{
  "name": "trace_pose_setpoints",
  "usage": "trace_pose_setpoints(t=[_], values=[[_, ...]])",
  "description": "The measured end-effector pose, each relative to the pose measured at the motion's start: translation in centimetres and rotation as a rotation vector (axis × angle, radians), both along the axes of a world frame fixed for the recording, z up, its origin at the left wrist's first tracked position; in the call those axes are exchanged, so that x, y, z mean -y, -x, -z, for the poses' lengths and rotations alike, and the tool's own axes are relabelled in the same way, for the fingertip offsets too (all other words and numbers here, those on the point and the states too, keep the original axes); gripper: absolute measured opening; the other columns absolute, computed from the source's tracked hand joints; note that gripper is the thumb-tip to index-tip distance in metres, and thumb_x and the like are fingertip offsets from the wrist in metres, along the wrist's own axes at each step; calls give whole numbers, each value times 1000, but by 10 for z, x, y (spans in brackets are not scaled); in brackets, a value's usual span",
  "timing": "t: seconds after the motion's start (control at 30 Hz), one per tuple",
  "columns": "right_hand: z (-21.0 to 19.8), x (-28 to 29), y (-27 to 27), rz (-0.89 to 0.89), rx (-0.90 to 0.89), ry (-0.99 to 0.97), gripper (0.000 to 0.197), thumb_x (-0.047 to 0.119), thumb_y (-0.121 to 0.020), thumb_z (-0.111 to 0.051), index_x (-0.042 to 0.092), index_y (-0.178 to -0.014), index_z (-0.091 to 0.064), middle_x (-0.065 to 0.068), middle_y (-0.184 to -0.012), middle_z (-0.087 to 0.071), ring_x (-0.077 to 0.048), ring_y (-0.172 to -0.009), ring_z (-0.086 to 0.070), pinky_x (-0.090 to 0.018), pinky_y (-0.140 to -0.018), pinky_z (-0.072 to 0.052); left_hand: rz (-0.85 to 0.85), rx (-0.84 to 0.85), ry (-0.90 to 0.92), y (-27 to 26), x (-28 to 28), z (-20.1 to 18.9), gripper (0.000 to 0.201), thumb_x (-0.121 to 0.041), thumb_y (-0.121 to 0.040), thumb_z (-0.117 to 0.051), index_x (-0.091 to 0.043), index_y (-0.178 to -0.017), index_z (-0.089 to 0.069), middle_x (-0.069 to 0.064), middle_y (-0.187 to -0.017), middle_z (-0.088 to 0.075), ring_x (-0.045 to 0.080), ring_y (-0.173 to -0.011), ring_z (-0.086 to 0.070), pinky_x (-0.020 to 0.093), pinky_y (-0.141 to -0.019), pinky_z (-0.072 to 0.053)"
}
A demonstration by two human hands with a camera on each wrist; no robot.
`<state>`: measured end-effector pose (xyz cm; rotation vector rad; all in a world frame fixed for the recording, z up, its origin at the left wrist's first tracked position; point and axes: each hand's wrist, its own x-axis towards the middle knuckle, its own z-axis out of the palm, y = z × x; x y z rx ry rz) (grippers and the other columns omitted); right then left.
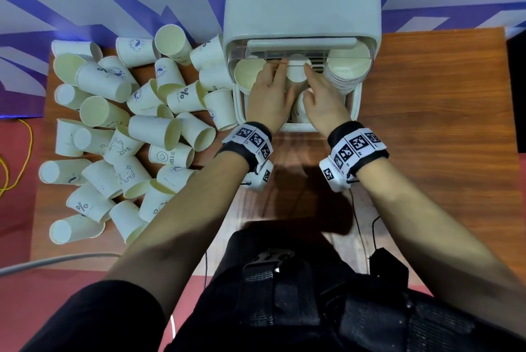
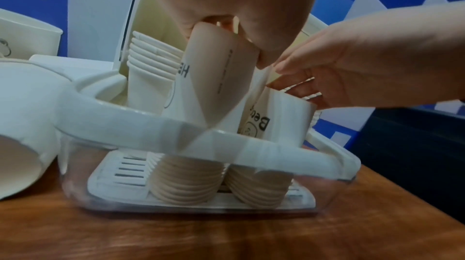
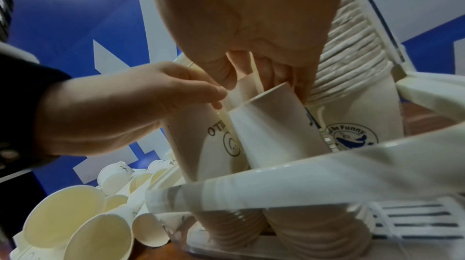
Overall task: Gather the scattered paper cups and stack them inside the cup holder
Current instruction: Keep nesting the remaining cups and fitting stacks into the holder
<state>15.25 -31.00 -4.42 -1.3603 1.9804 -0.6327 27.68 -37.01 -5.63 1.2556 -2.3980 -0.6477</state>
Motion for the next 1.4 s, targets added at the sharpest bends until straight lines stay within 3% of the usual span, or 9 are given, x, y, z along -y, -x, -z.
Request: trace_pose_setpoints(t=[0.13, 0.27, 0.37, 0.5, 0.7, 0.87, 1.1, 1.27, 1.4], values=[[6, 5, -2, -39, -90, -27, 52, 19, -101, -33, 11, -151, -18, -19, -127, -52, -32, -116, -48, -37, -98, -36, 82, 41, 160, -9, -4, 12, 48, -28, -91, -48, 1, -129, -54, 26, -133, -50, 39, -115, -53, 43, -94, -46], [15, 6, -4, -75, -124, -110, 52, 25, -102, -32, 12, -150, -20, -18, -143, -39, -35, -130, -37, -41, -109, -30, 164, 96, 222, -16, -6, 16, 43, -25, -92, -50, 2, -126, -56, 20, -126, -57, 36, -114, -54, 44, -92, -48], [17, 7, -7, -59, -146, -145, 53, 28, -101, -32, 15, -151, -19, -14, -149, -31, -34, -133, -32, -43, -111, -29, 171, 159, 209, -15, -5, 14, 40, -24, -89, -51, -1, -120, -61, 14, -114, -63, 33, -111, -56, 41, -86, -49], [16, 13, -8, -40, -151, -191, 54, 28, -100, -34, 18, -151, -18, -15, -149, -30, -34, -135, -30, -45, -111, -29, 139, 241, 128, -8, -5, 4, 35, -22, -88, -53, -6, -117, -62, 10, -122, -61, 30, -118, -51, 40, -89, -41], [8, 5, -8, -25, -98, -166, 56, 27, -98, -41, 15, -149, -23, -17, -148, -31, -34, -136, -30, -45, -112, -28, 163, 226, 50, -14, -6, -3, 41, -20, -87, -52, -7, -125, -57, 12, -129, -54, 31, -121, -47, 42, -94, -41], [-11, -10, -11, 16, -110, -105, 52, 25, -98, -43, 11, -146, -31, -16, -146, -35, -32, -136, -31, -42, -111, -29, 159, 184, 72, -28, -9, -22, 51, -32, -86, -36, -5, -123, -58, 14, -125, -56, 35, -113, -52, 42, -88, -43], [-42, -31, -35, 5, -204, -4, 46, 20, -98, -43, 9, -142, -39, -16, -143, -41, -32, -134, -31, -39, -113, -24, 200, 181, 108, -72, -15, -41, 40, -16, -87, -55, -3, -125, -57, 17, -123, -56, 37, -109, -52, 44, -84, -45], [-58, -46, -66, 11, -139, 41, 43, 16, -97, -42, 11, -140, -42, -14, -142, -42, -28, -135, -31, -37, -111, -24, 211, 174, 59, -104, -26, -49, 40, -14, -90, -53, -4, -129, -53, 17, -124, -55, 37, -112, -50, 44, -90, -43], [-65, -54, -93, -27, -128, 24, 43, 16, -98, -40, 9, -140, -43, -12, -142, -42, -28, -135, -30, -37, -113, -24, 203, 155, 41, -130, -30, -52, 42, -19, -87, -49, -4, -127, -56, 19, -118, -59, 38, -108, -54, 46, -87, -46]])
